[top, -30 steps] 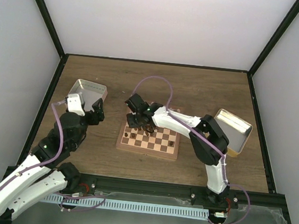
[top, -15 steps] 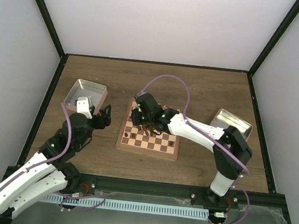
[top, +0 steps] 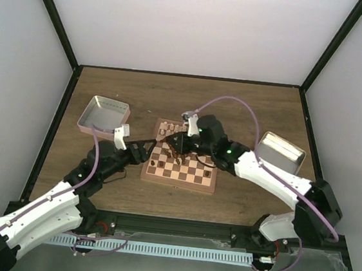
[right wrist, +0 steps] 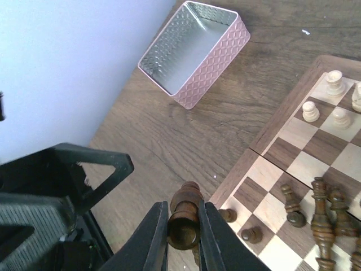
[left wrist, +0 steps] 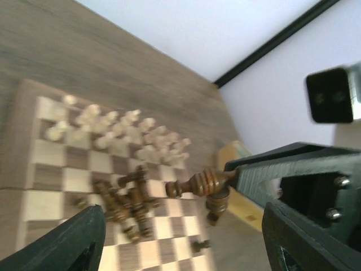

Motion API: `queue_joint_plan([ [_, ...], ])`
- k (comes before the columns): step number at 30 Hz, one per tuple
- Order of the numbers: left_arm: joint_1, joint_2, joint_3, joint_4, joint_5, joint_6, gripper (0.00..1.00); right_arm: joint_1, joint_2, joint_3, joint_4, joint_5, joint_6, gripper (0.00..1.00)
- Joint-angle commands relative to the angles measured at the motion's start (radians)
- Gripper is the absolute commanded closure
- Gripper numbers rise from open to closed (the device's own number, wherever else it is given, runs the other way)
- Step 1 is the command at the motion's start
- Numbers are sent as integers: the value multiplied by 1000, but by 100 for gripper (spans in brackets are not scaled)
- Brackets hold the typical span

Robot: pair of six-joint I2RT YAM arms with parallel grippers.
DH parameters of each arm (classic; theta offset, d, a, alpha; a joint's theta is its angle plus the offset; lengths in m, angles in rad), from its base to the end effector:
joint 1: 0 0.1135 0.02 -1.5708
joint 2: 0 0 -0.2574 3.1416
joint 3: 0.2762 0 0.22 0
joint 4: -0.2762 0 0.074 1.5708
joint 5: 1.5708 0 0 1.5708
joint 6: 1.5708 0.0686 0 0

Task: Set up the chess pieces on the board
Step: Pick up the chess piece from the chessboard.

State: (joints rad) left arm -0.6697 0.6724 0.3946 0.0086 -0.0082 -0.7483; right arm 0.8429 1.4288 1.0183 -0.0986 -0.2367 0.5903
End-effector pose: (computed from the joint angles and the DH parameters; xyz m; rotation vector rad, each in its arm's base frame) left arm 0.1384 -0.1089 0.2355 -0.0830 1.9549 -0.9640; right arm 0.2038 0.2529 0.2703 -0.4411 2.2216 1.0738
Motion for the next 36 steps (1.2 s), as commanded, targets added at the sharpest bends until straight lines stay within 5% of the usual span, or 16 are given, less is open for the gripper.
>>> queue_joint_plan([
  [1, 11, 32, -12, 275, 176, -219, 21, -66, -140, -94, 115, -184, -43, 93],
  [8, 12, 187, -33, 573, 279, -446, 21, -78, -275, -187, 234, -235, -3, 93],
  [14, 13, 265, -28, 709, 344, -532, 38, -79, -329, -255, 364, -237, 58, 92],
  [36, 13, 313, -30, 753, 320, -569, 78, -79, -276, -302, 442, -216, 94, 92],
])
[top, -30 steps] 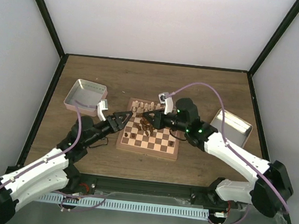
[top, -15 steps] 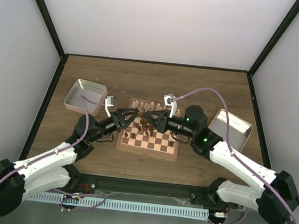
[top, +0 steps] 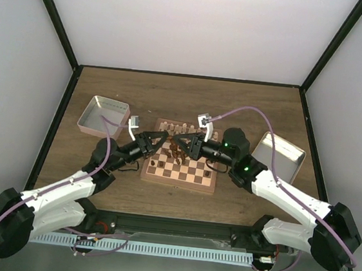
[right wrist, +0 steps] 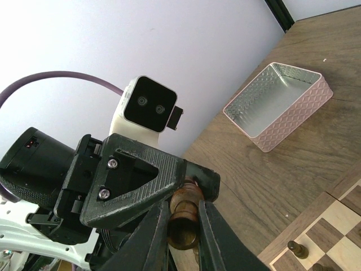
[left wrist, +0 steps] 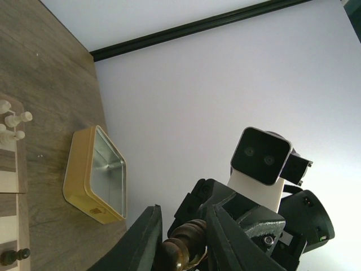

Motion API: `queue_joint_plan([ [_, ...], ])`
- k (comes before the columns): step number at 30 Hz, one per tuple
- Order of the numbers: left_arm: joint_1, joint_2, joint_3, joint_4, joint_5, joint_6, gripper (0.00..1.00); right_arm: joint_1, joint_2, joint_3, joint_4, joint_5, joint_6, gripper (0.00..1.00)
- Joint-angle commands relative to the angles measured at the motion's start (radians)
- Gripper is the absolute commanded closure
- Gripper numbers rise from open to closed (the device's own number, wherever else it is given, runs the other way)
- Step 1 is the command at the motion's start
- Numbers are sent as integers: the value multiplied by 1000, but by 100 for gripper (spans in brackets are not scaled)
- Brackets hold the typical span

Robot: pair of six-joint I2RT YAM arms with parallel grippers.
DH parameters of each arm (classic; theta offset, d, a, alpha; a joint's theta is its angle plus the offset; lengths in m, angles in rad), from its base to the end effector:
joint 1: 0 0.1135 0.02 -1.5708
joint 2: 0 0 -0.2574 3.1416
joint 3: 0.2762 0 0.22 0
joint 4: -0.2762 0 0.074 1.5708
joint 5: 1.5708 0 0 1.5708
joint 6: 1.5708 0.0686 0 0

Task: Set up the chess pieces on the board
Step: Pick up the chess piece from the chessboard, then place the chess piece on the chessboard.

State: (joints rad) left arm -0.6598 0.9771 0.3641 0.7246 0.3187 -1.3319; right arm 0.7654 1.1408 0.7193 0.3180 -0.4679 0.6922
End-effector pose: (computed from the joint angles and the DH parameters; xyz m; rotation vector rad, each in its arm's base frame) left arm 0.1622 -0.1530 0.2696 -0.2781 1.7429 -1.7821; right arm 0.1696 0.2058 0.3016 -0.4655 1.8368 1.4416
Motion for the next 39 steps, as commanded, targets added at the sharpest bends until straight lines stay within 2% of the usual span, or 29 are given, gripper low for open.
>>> queue_joint_plan([
  [1, 3, 10, 2, 26, -13, 21, 78, -1, 16, -7, 23, 23, -10, 92],
  [8, 3, 76, 18, -2, -36, 73, 85, -1, 45, -45, 23, 78, -20, 92],
  [15, 3, 147, 37, -39, -63, 148, 96, 0, 61, -91, -9, 184, -28, 92],
  [20, 3, 140, 78, -219, -143, 296, 96, -1, 99, -80, -150, 310, -26, 93],
  [26, -12, 86, 166, -580, -225, 546, 96, -1, 159, -19, -368, 426, -33, 93],
  [29, -50, 67, 205, -733, -294, 653, 96, -1, 167, 5, -445, 490, -30, 93],
  [32, -116, 89, 239, -808, -379, 730, 96, -1, 161, 21, -499, 550, -9, 93],
  [39, -324, 293, 350, -914, -630, 839, 96, -3, 135, 34, -557, 626, 33, 93],
])
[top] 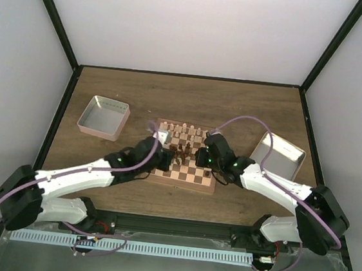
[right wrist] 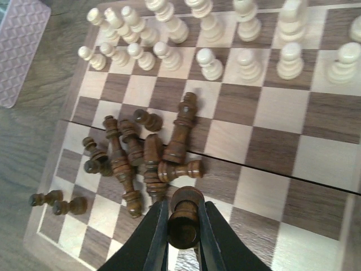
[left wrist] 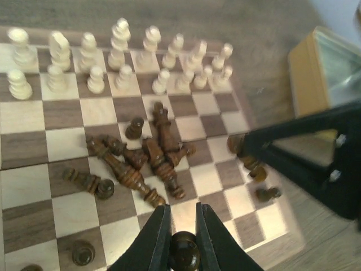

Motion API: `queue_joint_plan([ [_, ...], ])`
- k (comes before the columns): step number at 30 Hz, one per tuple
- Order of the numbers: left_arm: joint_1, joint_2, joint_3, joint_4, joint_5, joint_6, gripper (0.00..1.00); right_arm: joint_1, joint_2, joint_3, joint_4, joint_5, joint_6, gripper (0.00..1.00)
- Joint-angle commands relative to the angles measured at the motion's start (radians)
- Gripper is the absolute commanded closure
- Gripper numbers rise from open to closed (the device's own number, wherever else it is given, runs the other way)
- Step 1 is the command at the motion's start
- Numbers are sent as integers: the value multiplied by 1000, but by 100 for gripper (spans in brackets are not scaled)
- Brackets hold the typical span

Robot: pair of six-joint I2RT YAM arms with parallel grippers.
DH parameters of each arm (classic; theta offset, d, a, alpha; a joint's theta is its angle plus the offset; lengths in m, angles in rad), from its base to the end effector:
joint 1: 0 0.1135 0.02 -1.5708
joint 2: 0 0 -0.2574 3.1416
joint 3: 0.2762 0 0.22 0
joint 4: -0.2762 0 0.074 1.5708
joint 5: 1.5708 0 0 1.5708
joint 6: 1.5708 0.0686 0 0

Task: Set up the chess pieces on the board
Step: Place the chess piece on the chessboard.

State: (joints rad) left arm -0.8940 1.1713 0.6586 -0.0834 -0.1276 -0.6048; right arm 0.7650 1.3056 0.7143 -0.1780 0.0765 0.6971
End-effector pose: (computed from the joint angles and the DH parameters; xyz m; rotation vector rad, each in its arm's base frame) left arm 0.1642 -0.1904 0.2193 0.2490 2.2386 -0.7074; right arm 0.1941 0.1790 0.1947 -0.0430 2.4257 0.6171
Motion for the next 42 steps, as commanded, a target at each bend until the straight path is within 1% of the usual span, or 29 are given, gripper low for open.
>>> queue_joint_plan([
  [1, -108, 134, 66, -112, -210, 122, 96, -3, -33, 36, -61, 81, 32, 93],
  [5, -148, 228, 84, -119, -271, 160, 96, -6, -53, 26, -63, 78, 40, 93],
  [12, -148, 278, 73, -95, -307, 182, 96, -7, -86, 7, -55, 77, 45, 93],
  [18, -147, 305, 68, -52, -277, 191, 95, -8, -82, 9, -48, 59, 44, 92],
  [28, -117, 340, 57, -13, -268, 223, 93, -9, -73, 10, -30, 31, 45, 92],
  [39, -102, 364, 61, -10, -236, 234, 91, -9, -56, 32, -31, 30, 35, 92],
  [42, -103, 367, 59, -9, -234, 232, 89, -9, -55, 37, -31, 32, 33, 92],
])
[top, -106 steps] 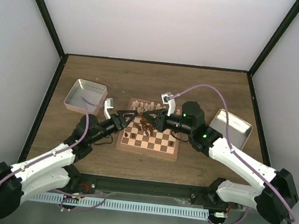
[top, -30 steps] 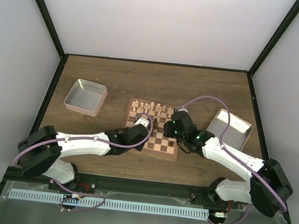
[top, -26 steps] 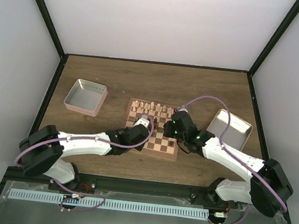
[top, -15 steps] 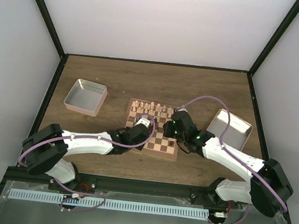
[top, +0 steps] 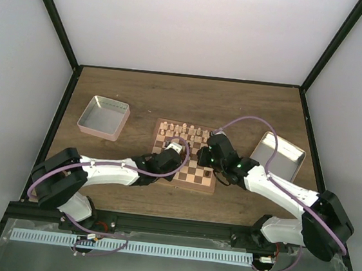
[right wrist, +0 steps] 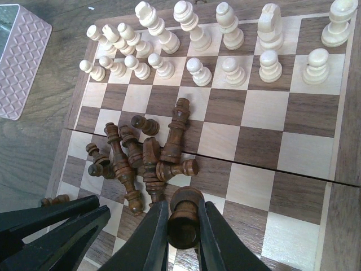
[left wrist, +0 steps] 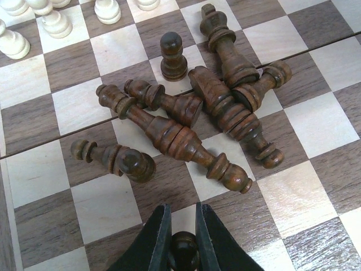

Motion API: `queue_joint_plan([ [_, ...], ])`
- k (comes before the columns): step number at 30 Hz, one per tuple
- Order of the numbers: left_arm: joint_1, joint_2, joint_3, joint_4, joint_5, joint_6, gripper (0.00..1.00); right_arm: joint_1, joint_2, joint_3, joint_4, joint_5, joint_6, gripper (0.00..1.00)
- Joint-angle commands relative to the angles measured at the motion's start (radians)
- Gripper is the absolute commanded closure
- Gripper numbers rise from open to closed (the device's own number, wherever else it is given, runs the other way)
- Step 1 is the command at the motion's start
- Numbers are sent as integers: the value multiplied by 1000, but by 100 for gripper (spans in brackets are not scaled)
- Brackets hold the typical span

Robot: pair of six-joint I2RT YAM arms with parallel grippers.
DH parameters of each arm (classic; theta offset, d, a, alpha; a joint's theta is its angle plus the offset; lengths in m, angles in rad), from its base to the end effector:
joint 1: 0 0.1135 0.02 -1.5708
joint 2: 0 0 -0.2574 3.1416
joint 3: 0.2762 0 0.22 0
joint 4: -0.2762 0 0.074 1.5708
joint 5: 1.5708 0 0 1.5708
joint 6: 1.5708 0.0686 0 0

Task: Set up the chess pieces on the board
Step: Place the chess piece on the chessboard.

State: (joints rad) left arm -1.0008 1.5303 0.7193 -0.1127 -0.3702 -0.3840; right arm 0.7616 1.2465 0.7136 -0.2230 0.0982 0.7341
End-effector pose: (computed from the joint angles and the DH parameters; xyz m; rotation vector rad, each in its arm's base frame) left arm 0.1731 -0.2240 0.1485 0.5878 2.3439 -0.1687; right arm 0.1887 0.1706 0.2040 0.0180 2.4098 0.6204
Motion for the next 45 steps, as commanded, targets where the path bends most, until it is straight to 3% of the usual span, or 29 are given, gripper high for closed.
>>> queue_joint_plan([
  [1, 4, 10, 2, 21, 9, 14, 88, -5, 6, 39, 14, 11, -6, 92],
  [17, 5, 3, 24, 1, 8, 14, 79, -5, 1, 47, 8, 3, -6, 93],
  [29, 5, -266, 53, -1, 12, -20, 55, -5, -59, 42, 105, -74, 56, 93],
  [37, 8, -524, -153, 315, 52, -121, 36, -5, -97, 101, 255, -146, 238, 93],
  [45, 8, -606, -275, 648, 150, -154, 23, -5, -99, 141, 387, -185, 518, 93],
])
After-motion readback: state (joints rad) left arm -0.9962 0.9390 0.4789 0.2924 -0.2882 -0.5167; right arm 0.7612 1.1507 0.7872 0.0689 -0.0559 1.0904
